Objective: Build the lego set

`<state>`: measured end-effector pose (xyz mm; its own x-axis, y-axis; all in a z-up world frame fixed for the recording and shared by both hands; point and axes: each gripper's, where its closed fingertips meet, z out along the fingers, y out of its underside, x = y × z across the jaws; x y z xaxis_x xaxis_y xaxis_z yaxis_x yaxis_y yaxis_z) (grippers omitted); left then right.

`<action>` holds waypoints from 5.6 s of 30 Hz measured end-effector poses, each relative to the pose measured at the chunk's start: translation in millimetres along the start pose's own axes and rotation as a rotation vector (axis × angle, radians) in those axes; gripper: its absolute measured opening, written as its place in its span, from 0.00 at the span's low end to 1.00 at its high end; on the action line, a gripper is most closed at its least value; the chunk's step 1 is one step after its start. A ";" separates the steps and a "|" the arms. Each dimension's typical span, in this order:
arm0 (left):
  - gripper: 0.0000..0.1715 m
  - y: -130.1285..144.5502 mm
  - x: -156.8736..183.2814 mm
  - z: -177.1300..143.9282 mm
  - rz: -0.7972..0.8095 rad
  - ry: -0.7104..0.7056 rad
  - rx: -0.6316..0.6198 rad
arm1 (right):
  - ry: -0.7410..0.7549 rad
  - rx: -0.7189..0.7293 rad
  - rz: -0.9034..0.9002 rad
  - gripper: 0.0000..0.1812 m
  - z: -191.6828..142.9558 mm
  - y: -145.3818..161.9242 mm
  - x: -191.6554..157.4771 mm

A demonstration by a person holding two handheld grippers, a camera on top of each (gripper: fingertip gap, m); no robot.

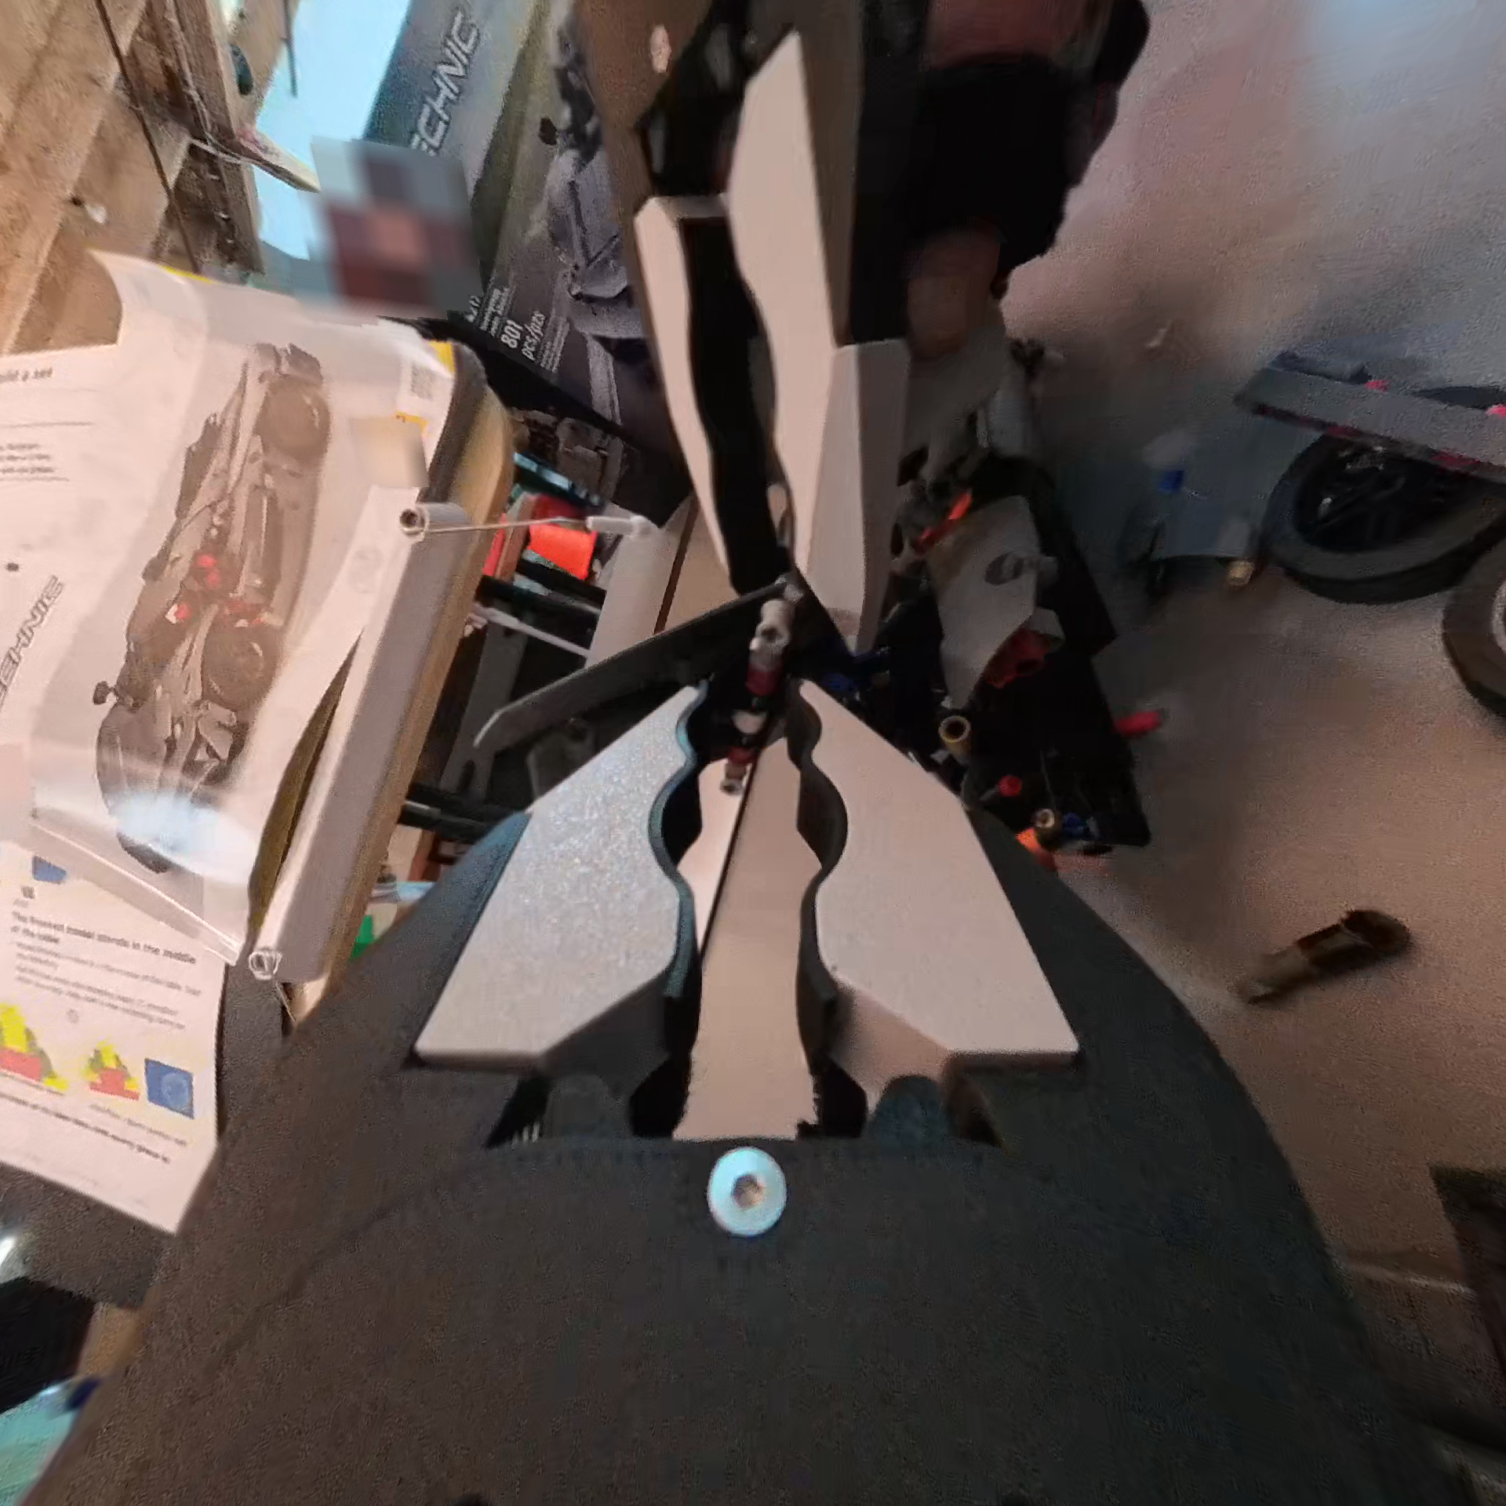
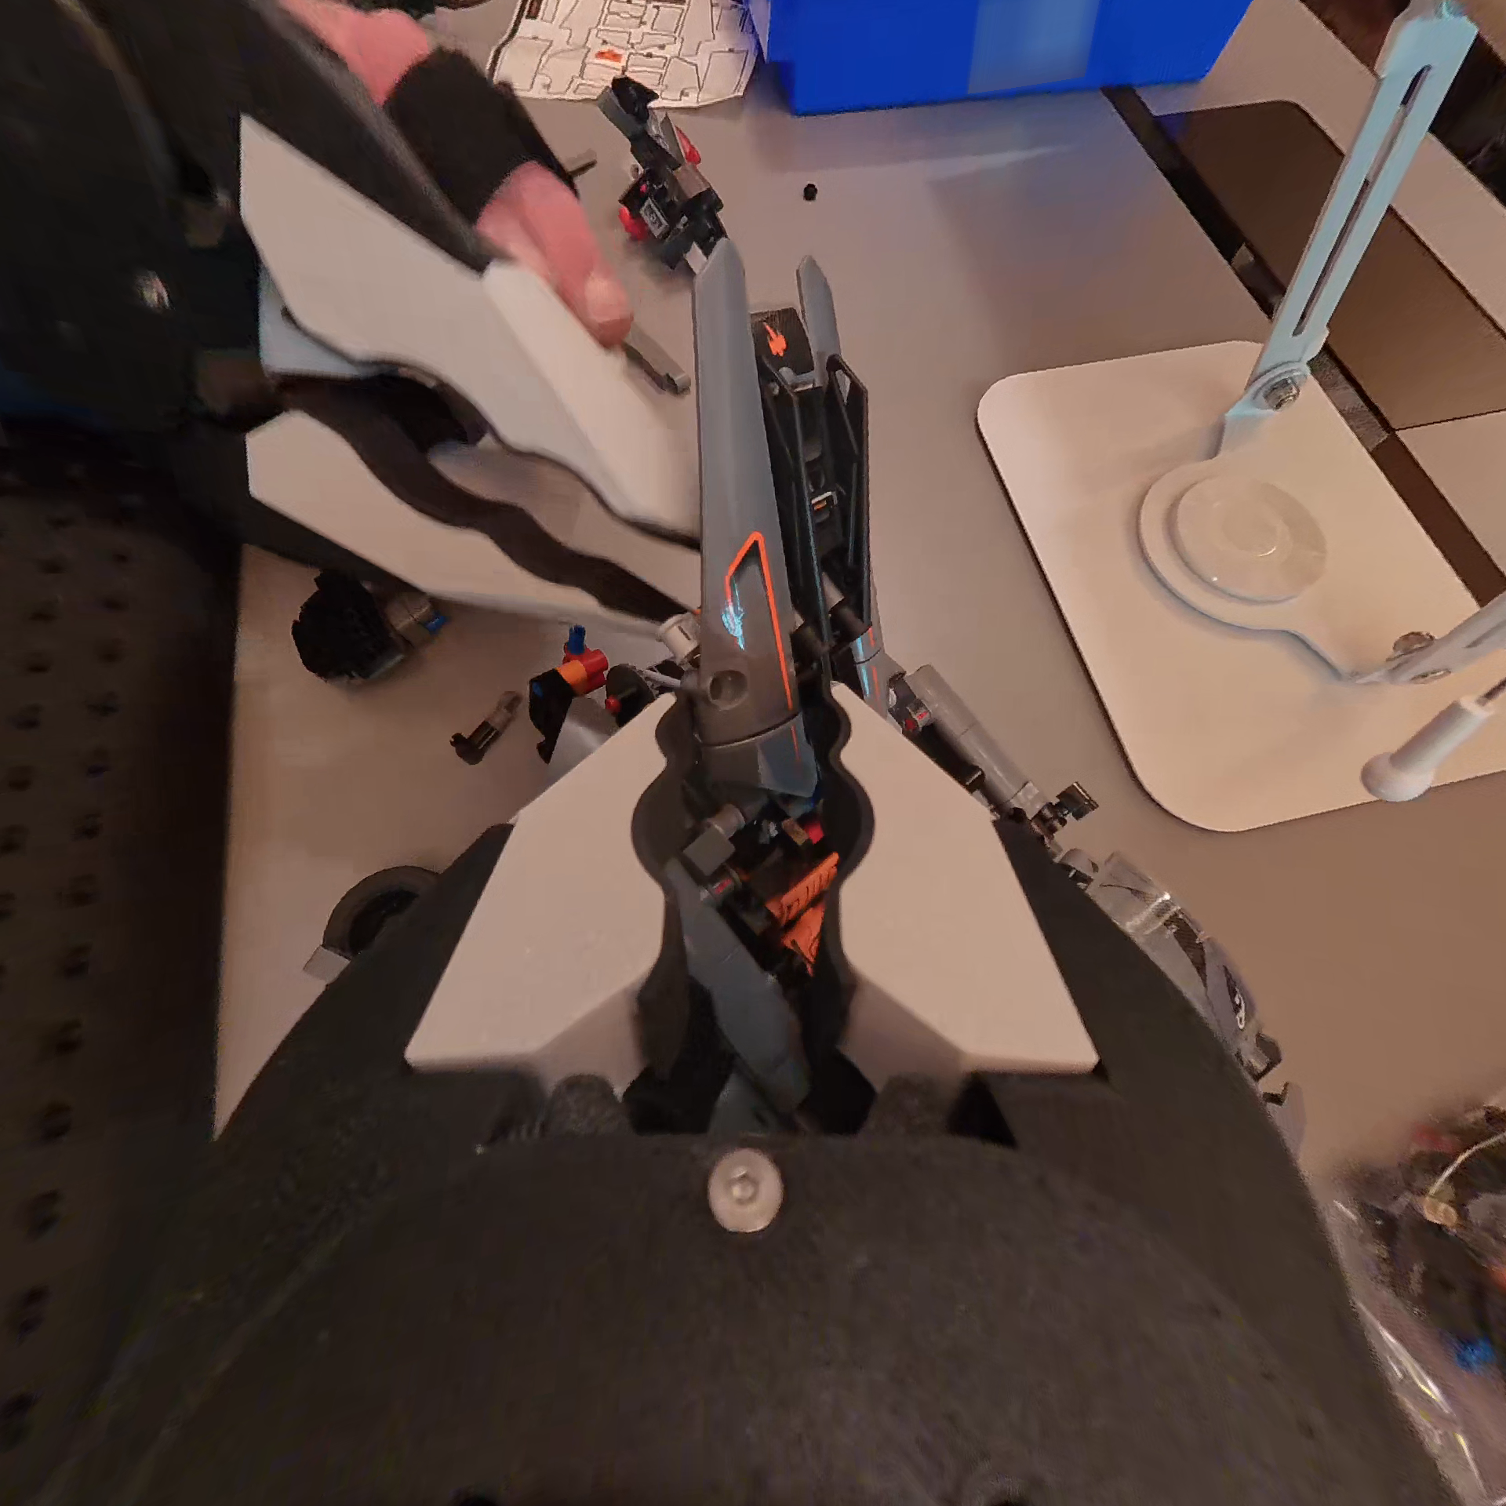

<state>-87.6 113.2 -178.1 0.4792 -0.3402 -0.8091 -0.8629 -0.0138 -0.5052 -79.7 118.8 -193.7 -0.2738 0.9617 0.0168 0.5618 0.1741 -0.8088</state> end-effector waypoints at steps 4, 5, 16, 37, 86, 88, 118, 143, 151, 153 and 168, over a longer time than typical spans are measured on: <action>0.07 -6.3 6.0 4.6 0.146 -0.044 -0.029 | -0.013 -0.003 0.002 0.15 0.9 -1.3 -1.8; 0.05 -6.4 5.0 6.6 0.155 -0.053 -0.040 | -0.009 -0.007 0.001 0.14 0.8 -1.0 -1.0; 0.02 -5.4 5.1 6.2 0.100 0.013 -0.057 | -0.017 0.027 0.022 0.12 -0.4 -2.3 -0.5; 0.03 -1.0 3.9 3.2 -0.090 0.081 -0.065 | 0.034 0.039 0.035 0.11 4.4 -6.8 0.1; 0.07 38.4 22.1 -31.0 -0.008 0.112 -0.100 | -0.180 0.069 -0.124 0.00 43.2 -56.6 -26.2; 0.06 38.6 21.4 -31.0 -0.007 0.106 -0.111 | -0.181 0.066 -0.113 0.00 39.6 -55.9 -26.0; 0.21 47.6 8.4 -44.2 -0.491 0.239 -0.032 | -0.112 0.053 -0.058 0.08 47.3 -43.5 1.2; 0.00 36.3 0.4 -34.6 -0.914 0.398 0.090 | -0.081 0.084 0.020 0.00 36.9 -44.3 12.2; 0.00 23.2 10.8 -29.6 -0.714 0.362 0.030 | 0.012 0.067 0.058 0.00 42.6 -41.7 25.5; 0.00 24.5 11.2 -30.9 -0.684 0.340 0.016 | 0.014 0.076 0.063 0.00 43.3 -42.7 27.4; 0.18 17.7 12.2 -28.7 -1.012 0.470 0.051 | 0.020 0.066 0.008 0.00 41.1 -40.2 23.0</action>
<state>-101.6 81.8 -188.3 0.8396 -0.5155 0.1710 -0.0964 -0.4512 -0.8872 -140.7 125.2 -184.9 -0.2529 0.9673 0.0212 0.5112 0.1522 -0.8459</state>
